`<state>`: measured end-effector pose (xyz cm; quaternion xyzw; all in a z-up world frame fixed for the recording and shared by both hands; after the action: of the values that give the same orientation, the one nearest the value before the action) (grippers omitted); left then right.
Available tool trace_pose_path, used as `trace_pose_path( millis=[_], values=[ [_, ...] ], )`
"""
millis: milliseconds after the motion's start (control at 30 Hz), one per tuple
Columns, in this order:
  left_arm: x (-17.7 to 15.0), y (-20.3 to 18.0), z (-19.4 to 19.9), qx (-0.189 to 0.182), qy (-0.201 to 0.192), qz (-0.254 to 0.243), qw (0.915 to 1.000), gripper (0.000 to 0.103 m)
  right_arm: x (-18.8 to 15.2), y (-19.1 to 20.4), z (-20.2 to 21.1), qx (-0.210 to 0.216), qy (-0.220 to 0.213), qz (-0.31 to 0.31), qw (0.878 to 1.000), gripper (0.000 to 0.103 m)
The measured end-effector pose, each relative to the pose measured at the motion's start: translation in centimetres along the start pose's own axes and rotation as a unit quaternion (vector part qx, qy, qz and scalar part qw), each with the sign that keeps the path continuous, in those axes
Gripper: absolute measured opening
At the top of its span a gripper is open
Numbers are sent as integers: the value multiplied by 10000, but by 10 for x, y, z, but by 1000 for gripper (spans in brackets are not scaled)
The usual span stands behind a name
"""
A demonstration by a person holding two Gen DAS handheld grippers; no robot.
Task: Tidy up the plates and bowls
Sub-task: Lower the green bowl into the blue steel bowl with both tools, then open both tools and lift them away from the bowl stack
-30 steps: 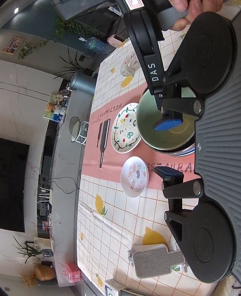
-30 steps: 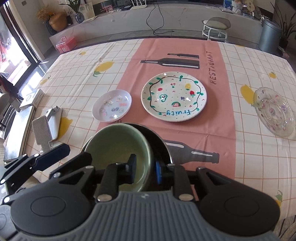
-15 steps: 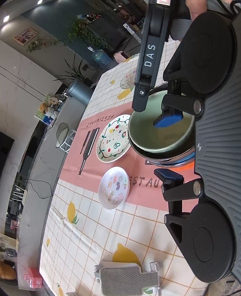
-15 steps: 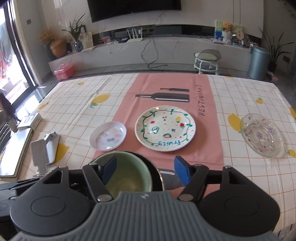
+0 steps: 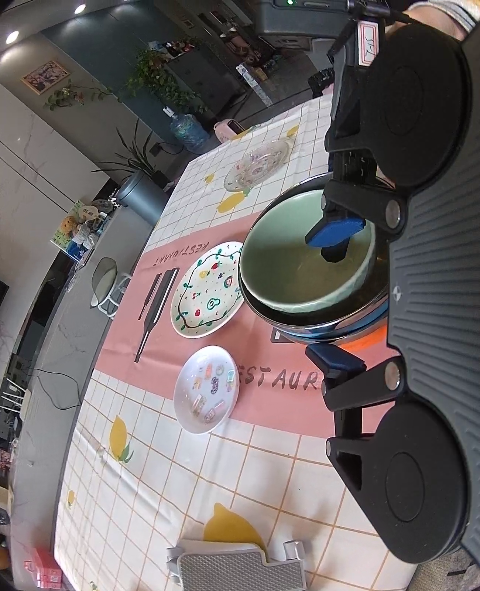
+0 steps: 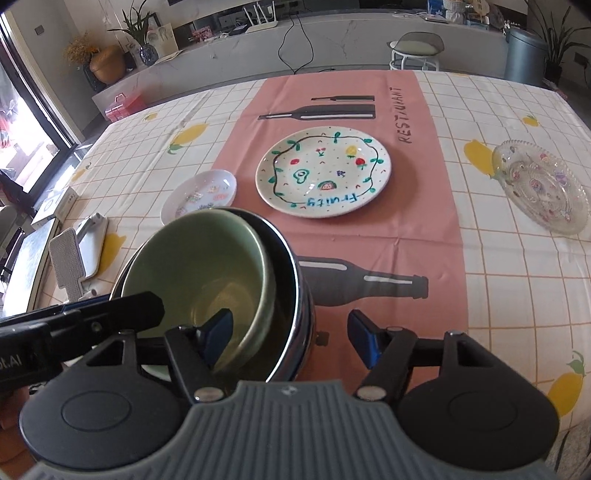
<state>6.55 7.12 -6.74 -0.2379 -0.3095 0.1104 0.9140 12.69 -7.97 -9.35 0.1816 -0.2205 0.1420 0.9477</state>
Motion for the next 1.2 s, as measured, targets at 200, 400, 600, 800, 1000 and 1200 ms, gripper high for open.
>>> trace_pose_path(
  millis=[200, 400, 600, 800, 1000, 1200],
  values=[
    [2, 10, -6, -289, 229, 340, 9987, 78, -5, -4, -9, 569, 196, -362, 9975, 68],
    [-6, 8, -24, 126, 602, 137, 9980, 78, -10, -6, -18, 852, 351, -659, 9936, 63],
    [-13, 8, -25, 68, 773, 127, 9969, 77, -10, -16, -17, 1010, 434, -990, 9890, 57],
    [-19, -7, -18, 277, 566, -483, 9968, 77, -12, -10, -9, 875, 435, -550, 9937, 58],
    [-17, -14, -8, 510, 190, -737, 9958, 77, -11, -10, 1, 543, 280, -145, 9980, 73],
    [-14, -20, 1, 823, -51, -950, 9921, 77, -4, -13, 20, 570, -76, -85, 9983, 80]
  ],
)
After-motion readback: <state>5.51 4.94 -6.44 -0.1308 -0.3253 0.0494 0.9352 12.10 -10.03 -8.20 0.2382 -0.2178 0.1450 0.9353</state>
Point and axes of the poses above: each gripper's, at about its wrist camera, not at the fingertips, and z roughly against the way its jaws point, y to its left, x to its top, the point moved 5 cm from there along -z, roughly the way its jaws point, and after that the axes turned 3 degrees about y, right-handed, at the moved point
